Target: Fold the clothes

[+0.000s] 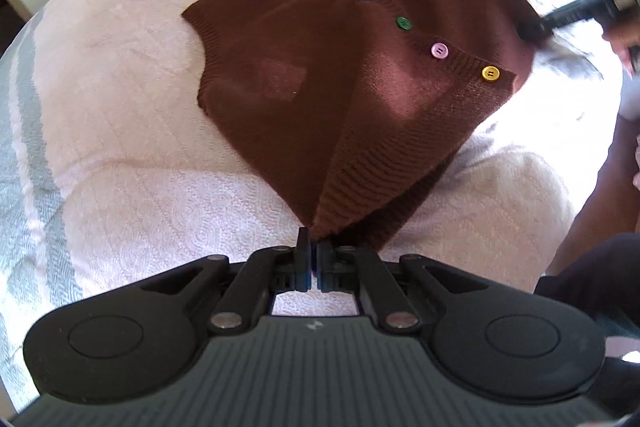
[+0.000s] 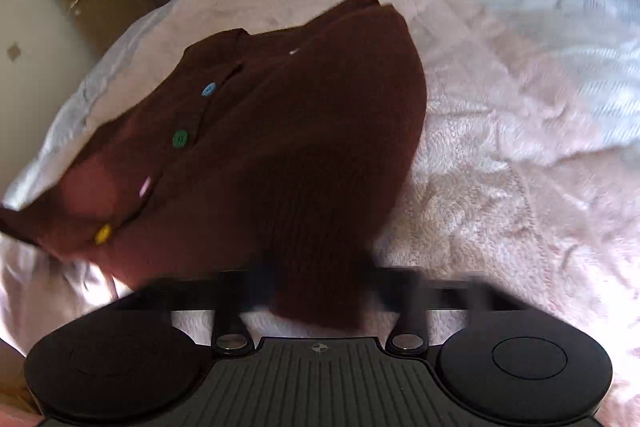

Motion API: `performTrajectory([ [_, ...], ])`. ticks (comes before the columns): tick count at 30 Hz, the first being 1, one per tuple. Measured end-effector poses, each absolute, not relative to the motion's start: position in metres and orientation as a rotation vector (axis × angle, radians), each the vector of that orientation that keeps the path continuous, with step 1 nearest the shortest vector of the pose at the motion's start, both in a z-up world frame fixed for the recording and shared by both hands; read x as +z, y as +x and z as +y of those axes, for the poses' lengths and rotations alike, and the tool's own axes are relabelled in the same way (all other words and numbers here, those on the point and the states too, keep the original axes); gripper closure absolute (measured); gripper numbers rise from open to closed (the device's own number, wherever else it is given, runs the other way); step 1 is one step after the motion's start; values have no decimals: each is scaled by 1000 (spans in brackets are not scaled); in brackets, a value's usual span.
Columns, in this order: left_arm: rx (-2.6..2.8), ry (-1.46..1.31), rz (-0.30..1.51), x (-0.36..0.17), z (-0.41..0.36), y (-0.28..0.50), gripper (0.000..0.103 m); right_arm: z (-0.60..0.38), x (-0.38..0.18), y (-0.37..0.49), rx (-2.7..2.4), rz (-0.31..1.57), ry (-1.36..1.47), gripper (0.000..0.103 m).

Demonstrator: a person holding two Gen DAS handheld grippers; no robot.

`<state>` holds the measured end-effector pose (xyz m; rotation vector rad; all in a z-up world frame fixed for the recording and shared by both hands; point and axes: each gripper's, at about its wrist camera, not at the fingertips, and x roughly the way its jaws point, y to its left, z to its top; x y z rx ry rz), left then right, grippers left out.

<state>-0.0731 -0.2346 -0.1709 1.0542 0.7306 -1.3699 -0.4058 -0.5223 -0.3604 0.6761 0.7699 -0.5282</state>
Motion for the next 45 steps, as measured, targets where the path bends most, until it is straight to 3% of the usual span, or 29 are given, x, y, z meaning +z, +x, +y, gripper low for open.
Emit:
performTrajectory([
  [8,-1451,1081,775,-116,-191,-108,102,-505,-228,-434,-446,993,548,93],
  [12,-1466,1107,995,-154,-172,-123,102,-484,-243,-443,-411,1168,607,92],
  [14,-1465,1119,1072,-169,-171,-122,99,-482,-262,-445,-421,1235,669,83],
  [15,-1468,1120,1092,-172,-172,-119,97,-483,-268,-444,-434,1271,688,73],
  [17,-1483,1092,1104,-168,-176,-105,81,-485,-264,-441,-468,1312,674,58],
  [18,-1490,1075,1109,-166,-178,-97,79,-487,-260,-439,-486,1330,662,44],
  [19,-1495,1049,1106,-161,-181,-87,78,-490,-252,-435,-500,1324,655,39],
  [25,-1478,924,986,-146,-231,-14,79,-522,-209,-394,-546,1185,613,39],
  [30,-1477,879,849,-154,-310,30,76,-578,-212,-331,-527,1033,554,39],
  [39,-1513,842,747,-204,-479,66,64,-722,-292,-234,-330,940,506,39],
  [45,-1547,881,917,-271,-547,86,69,-780,-358,-191,-114,1091,457,39],
])
